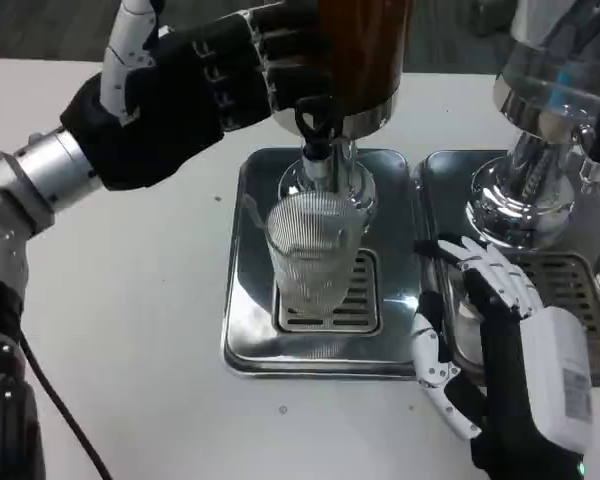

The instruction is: Grasp the cup under the faucet to collect the drink, then remove the cup.

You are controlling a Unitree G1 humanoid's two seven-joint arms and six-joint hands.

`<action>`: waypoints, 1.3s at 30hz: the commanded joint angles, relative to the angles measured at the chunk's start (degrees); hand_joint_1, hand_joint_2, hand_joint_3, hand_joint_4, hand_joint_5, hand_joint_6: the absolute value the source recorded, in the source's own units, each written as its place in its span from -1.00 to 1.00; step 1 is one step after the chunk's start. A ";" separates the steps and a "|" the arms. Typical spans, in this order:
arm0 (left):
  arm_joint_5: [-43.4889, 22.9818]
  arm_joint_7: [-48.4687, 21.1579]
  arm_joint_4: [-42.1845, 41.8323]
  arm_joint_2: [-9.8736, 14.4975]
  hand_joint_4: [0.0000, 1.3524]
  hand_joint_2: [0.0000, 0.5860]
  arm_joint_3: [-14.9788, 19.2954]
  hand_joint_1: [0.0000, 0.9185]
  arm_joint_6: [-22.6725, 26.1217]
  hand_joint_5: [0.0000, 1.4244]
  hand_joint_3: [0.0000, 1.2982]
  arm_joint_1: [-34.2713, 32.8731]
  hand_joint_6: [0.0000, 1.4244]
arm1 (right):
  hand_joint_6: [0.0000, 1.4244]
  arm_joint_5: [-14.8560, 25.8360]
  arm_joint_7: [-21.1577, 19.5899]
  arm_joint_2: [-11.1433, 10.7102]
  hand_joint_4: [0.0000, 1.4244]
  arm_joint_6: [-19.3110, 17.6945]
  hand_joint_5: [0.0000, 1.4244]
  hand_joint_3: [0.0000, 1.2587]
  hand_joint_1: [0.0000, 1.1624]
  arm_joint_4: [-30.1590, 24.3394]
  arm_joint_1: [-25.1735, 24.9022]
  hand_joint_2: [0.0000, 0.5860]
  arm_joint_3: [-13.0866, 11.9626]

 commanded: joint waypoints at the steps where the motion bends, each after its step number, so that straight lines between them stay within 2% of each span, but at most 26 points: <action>1: 1.80 0.28 1.72 -0.64 -0.67 -0.61 -0.25 -1.00 -0.96 -0.61 -0.56 -1.24 -0.73 | -0.81 0.13 -0.52 -0.07 -0.67 0.84 -0.76 -0.41 -0.28 -0.81 0.22 0.95 -0.20; 20: 9.91 3.36 4.80 -2.25 -0.66 -0.62 -4.42 -1.00 -11.86 -0.60 -0.54 -0.74 -0.70 | -0.82 2.20 0.79 -0.57 -0.58 1.20 -0.69 -0.35 -0.31 -1.81 0.81 0.99 -0.95; 27: 12.32 4.27 5.09 -1.80 -0.64 -0.65 -6.52 -1.00 -16.40 -0.58 -0.51 -0.32 -0.69 | -0.82 2.82 0.87 -0.64 -0.57 1.02 -0.69 -0.35 -0.32 -1.42 0.58 0.99 -0.89; 31: 14.20 4.59 5.62 -1.32 -0.65 -0.67 -8.40 -1.00 -18.89 -0.59 -0.53 0.15 -0.69 | -0.80 3.29 1.29 -0.51 -0.47 1.23 -0.63 -0.31 -0.33 -1.65 0.35 0.96 -1.03; 39: 15.94 6.38 6.02 -0.10 -0.68 -0.68 -10.66 -1.00 -24.19 -0.60 -0.54 1.38 -0.69 | -0.76 4.13 2.64 -0.07 -0.43 1.61 -0.60 -0.29 -0.36 -2.67 0.33 0.95 -0.88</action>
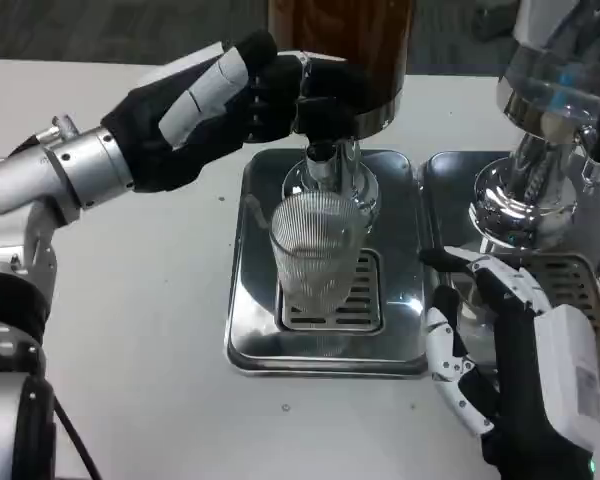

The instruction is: Grasp the cup under the faucet to collect the drink, then remove the cup.

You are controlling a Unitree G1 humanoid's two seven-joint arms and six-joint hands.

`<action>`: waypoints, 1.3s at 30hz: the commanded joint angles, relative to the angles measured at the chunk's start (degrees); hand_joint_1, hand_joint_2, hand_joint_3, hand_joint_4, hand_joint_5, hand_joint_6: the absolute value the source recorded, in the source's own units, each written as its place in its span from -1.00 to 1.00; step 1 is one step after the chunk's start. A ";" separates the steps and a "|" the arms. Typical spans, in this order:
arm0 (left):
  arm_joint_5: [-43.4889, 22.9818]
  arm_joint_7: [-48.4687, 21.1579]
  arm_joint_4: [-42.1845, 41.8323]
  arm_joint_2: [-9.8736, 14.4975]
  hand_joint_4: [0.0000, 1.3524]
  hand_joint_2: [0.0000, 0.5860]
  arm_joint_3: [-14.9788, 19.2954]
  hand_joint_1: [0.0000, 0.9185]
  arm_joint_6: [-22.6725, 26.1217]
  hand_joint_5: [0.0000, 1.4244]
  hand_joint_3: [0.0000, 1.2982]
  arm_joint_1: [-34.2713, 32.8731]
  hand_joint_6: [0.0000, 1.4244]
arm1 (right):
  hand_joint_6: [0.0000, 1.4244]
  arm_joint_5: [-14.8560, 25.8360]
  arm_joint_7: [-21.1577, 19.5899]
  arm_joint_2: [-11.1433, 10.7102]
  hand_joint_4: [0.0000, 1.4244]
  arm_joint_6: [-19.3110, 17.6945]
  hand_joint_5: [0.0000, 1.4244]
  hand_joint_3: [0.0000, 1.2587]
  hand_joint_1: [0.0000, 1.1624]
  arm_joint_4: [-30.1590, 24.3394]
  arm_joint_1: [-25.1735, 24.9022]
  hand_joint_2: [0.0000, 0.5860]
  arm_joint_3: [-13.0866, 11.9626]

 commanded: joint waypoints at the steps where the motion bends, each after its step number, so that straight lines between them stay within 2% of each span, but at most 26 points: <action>1: 4.70 1.10 1.83 1.42 -0.68 -0.68 -2.84 -1.00 -1.65 -0.60 -0.54 2.61 -0.69 | -0.76 0.58 0.73 0.20 -0.43 0.65 -0.60 -0.29 -0.36 -1.13 -0.12 0.95 -0.20; 7: 5.22 2.48 2.10 2.21 -0.68 -0.68 -3.83 -1.00 -4.62 -0.60 -0.54 3.08 -0.69 | -0.75 0.82 1.35 0.55 -0.44 0.87 -0.60 -0.29 -0.36 -1.07 -0.65 0.95 -0.33; 10: 5.38 2.95 2.13 2.39 -0.68 -0.68 -4.40 -1.00 -5.96 -0.60 -0.54 3.21 -0.69 | -0.75 2.21 1.93 0.70 -0.47 0.52 -0.60 -0.34 -0.36 -0.81 -0.96 0.95 -0.57; 12: 5.64 3.31 2.12 2.52 -0.68 -0.68 -4.81 -1.00 -6.98 -0.61 -0.54 3.31 -0.69 | -0.75 3.41 2.47 0.44 -0.50 -0.14 -0.61 -0.38 -0.38 -0.63 -1.24 0.89 -0.81; 15: 6.15 3.91 2.22 2.67 -0.68 -0.68 -5.34 -1.00 -8.29 -0.61 -0.54 3.43 -0.70 | -0.72 5.31 3.61 -0.29 -0.60 -1.31 -0.63 -0.48 -0.38 -0.45 -1.79 0.70 -1.24; 19: 7.62 5.14 2.01 3.16 -0.69 -0.68 -6.24 -1.00 -11.14 -0.64 -0.56 3.97 -0.71 | -0.68 11.58 8.56 -1.82 -0.72 -3.53 -0.68 -0.67 -0.29 0.75 -3.58 0.34 -2.24; 22: 7.90 5.93 2.11 3.52 -0.69 -0.68 -6.95 -1.00 -12.48 -0.64 -0.56 4.29 -0.71 | -0.67 17.01 12.75 -2.70 -0.76 -4.93 -0.72 -0.73 -0.22 2.62 -5.36 0.22 -3.03; 32: 9.42 8.30 1.77 4.58 -0.71 -0.72 -8.40 -1.00 -16.05 -0.68 -0.57 5.24 -0.73 | -0.73 27.58 22.95 -3.02 -0.85 -6.52 -0.81 -0.83 -0.12 7.73 -8.92 0.05 -4.72; 39: 10.21 10.72 1.67 5.31 -0.72 -0.72 -9.46 -1.00 -18.71 -0.69 -0.58 5.61 -0.74 | -0.75 29.41 25.45 -2.63 -0.86 -7.40 -0.81 -0.83 -0.11 9.25 -9.97 0.05 -5.45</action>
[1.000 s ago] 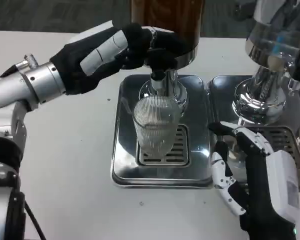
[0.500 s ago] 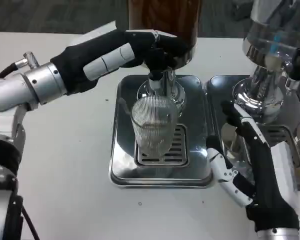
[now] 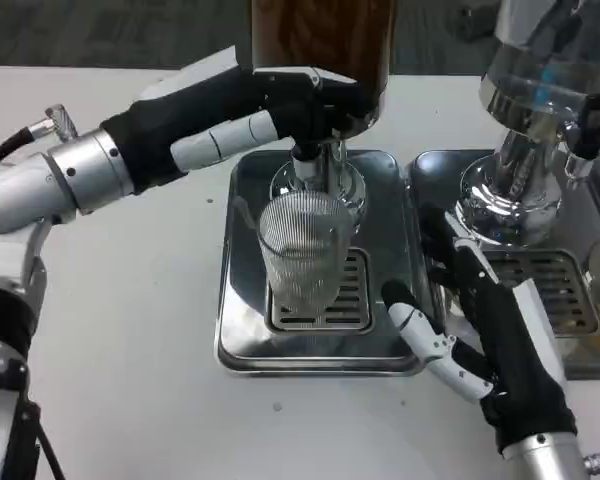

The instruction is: Grasp the cup under the faucet to collect the drink, then remove the cup.

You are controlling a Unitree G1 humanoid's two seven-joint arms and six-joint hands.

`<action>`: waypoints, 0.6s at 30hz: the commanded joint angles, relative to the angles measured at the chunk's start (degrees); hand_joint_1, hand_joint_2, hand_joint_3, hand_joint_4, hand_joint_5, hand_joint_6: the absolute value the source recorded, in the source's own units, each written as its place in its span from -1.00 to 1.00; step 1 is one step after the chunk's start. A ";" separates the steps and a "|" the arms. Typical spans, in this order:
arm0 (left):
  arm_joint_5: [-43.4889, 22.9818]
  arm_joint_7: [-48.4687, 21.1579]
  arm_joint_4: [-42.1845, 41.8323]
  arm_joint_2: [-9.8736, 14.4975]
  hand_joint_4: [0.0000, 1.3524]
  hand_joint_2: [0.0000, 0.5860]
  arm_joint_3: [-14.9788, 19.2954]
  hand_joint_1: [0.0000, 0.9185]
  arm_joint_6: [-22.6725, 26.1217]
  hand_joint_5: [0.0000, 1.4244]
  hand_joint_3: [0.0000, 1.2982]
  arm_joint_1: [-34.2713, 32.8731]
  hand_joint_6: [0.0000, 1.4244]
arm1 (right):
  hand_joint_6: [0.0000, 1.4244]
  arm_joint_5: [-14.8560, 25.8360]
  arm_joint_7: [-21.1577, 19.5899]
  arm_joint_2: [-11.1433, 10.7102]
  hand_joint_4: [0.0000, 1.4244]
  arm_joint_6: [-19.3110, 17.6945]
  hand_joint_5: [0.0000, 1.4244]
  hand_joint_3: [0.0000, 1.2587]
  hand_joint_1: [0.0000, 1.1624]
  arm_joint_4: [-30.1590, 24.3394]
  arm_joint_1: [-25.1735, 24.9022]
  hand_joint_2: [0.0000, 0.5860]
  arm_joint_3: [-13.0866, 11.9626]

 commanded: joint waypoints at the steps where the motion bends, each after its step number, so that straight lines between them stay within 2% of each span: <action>1: 4.81 1.16 2.15 2.45 -0.72 -0.72 -1.84 -1.00 0.73 -0.69 -0.58 3.42 -0.74 | -0.75 1.24 1.14 0.38 -0.86 -1.62 -0.81 -0.83 -0.11 0.77 -0.94 0.05 -1.00; 7: 5.30 2.22 2.37 2.47 -0.73 -0.71 -1.94 -1.00 -0.20 -0.70 -0.59 3.62 -0.74 | -0.77 1.73 2.49 0.42 -0.87 -1.47 -0.85 -0.87 -0.08 0.82 -1.21 0.02 -1.52; 12: 5.56 2.40 2.18 2.35 -0.74 -0.73 -2.10 -1.00 -1.44 -0.71 -0.59 3.82 -0.75 | -0.83 2.28 4.49 0.19 -1.00 -0.69 -0.98 -1.00 -0.07 0.92 -1.56 -0.03 -1.89; 18: 6.14 2.91 2.09 2.40 -0.75 -0.74 -2.60 -1.00 -3.19 -0.71 -0.59 3.91 -0.76 | -0.87 2.43 6.93 -0.27 -1.00 0.22 -1.00 -1.00 -0.03 1.32 -2.39 -0.07 -1.91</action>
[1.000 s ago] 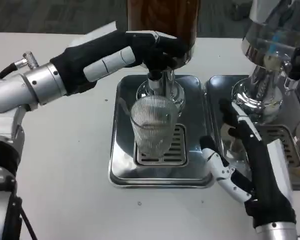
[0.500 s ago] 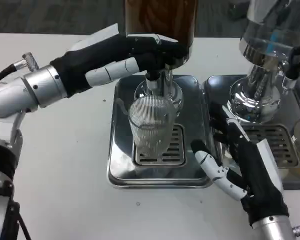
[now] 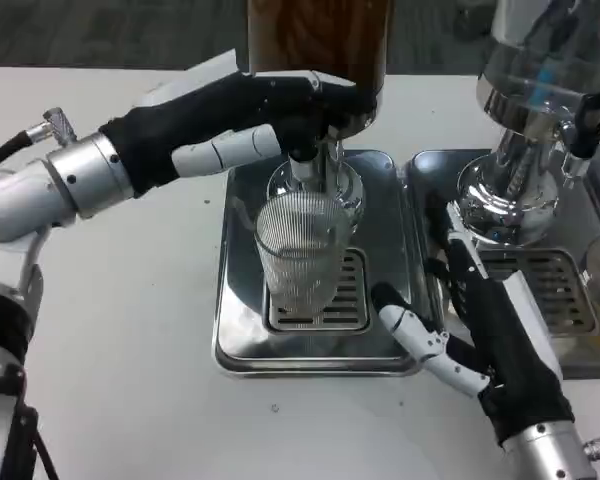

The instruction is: Grasp the cup under the faucet to collect the drink, then remove the cup.

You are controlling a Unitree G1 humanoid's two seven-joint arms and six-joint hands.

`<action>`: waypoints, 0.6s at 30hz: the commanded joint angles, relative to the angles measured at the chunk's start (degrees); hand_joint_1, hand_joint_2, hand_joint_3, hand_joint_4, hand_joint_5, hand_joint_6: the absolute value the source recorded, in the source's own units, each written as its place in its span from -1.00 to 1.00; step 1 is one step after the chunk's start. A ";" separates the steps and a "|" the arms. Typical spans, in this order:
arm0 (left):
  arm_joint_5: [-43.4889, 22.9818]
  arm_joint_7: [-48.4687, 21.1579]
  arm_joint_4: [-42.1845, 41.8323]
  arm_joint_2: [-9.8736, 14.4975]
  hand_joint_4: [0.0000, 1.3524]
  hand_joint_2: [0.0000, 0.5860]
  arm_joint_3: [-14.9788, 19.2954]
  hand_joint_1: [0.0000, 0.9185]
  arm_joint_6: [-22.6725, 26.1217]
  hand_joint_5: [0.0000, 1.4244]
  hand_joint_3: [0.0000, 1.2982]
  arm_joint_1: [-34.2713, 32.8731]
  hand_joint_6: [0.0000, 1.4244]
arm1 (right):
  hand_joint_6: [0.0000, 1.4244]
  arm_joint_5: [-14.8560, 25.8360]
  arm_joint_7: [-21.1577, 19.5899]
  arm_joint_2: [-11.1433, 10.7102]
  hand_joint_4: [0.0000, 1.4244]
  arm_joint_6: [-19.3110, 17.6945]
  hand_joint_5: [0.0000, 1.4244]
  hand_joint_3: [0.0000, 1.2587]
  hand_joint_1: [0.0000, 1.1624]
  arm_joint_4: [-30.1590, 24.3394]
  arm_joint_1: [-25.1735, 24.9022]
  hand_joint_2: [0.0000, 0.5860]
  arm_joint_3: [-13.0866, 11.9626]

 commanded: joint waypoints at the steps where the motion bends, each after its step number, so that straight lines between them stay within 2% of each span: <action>1: 4.35 0.03 2.00 2.08 -0.75 -0.74 -1.86 -1.00 0.72 -0.71 -0.59 3.29 -0.76 | -0.88 0.40 0.97 0.05 -1.00 0.45 -1.00 -1.00 -0.02 0.72 -0.77 -0.05 -0.33; 18: 9.33 6.82 1.82 3.86 -0.79 -0.76 -4.94 -1.00 -4.41 -0.76 -0.63 3.22 -0.80 | -0.91 0.16 1.67 0.04 -1.00 0.34 -1.00 -1.00 -0.01 2.19 -1.92 -0.07 -0.42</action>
